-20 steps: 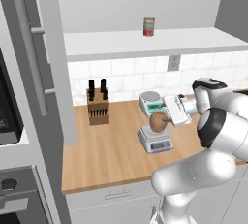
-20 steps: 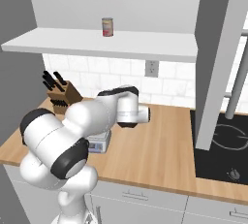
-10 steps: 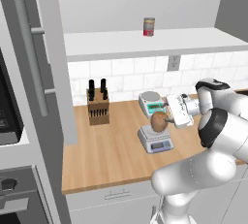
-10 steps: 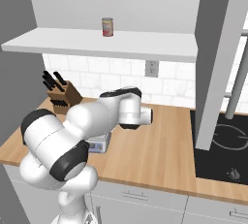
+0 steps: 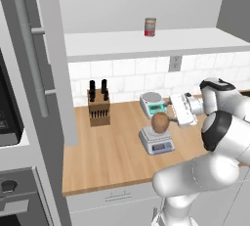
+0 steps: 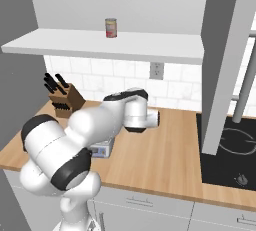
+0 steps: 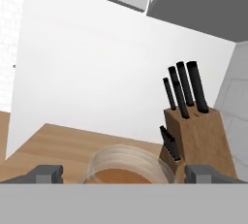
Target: Pick the honey bottle and place it on the digital scale for weighing, and close the cabinet.
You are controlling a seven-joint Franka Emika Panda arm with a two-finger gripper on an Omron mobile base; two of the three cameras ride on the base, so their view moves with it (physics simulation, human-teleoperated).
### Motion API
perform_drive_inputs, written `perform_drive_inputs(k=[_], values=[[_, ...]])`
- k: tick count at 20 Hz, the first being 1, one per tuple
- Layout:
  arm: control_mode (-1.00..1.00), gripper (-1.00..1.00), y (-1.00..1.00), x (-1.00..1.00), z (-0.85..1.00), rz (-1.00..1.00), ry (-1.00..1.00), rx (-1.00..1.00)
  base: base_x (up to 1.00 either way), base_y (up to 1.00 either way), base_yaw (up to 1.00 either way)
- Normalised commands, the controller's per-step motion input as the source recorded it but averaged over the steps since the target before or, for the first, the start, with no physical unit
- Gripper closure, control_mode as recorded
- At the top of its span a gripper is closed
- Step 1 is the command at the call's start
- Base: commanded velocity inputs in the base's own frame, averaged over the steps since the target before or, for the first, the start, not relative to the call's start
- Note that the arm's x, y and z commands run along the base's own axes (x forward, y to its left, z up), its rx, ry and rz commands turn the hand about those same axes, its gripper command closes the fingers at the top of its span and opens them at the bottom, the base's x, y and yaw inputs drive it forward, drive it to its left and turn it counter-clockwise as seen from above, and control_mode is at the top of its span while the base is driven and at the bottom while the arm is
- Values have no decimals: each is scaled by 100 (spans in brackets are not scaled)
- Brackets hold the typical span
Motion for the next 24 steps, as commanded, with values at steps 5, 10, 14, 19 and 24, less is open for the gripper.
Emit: perform_drive_inputs(k=[5, 10, 14, 19, 24], values=[[-100, -100, -25, -32, 28, -3, -16, 0, 0, 0, 0], [-100, -100, -43, -60, 26, -13, -47, 7, 0, 0, 0], [-100, -100, -55, -50, 34, -13, -48, 14, 0, 0, 0], [-100, -100, -55, -29, 41, -8, -44, 17, 0, 0, 0], [-100, -100, -71, -4, 55, -1, -38, 15, 0, 0, 0]])
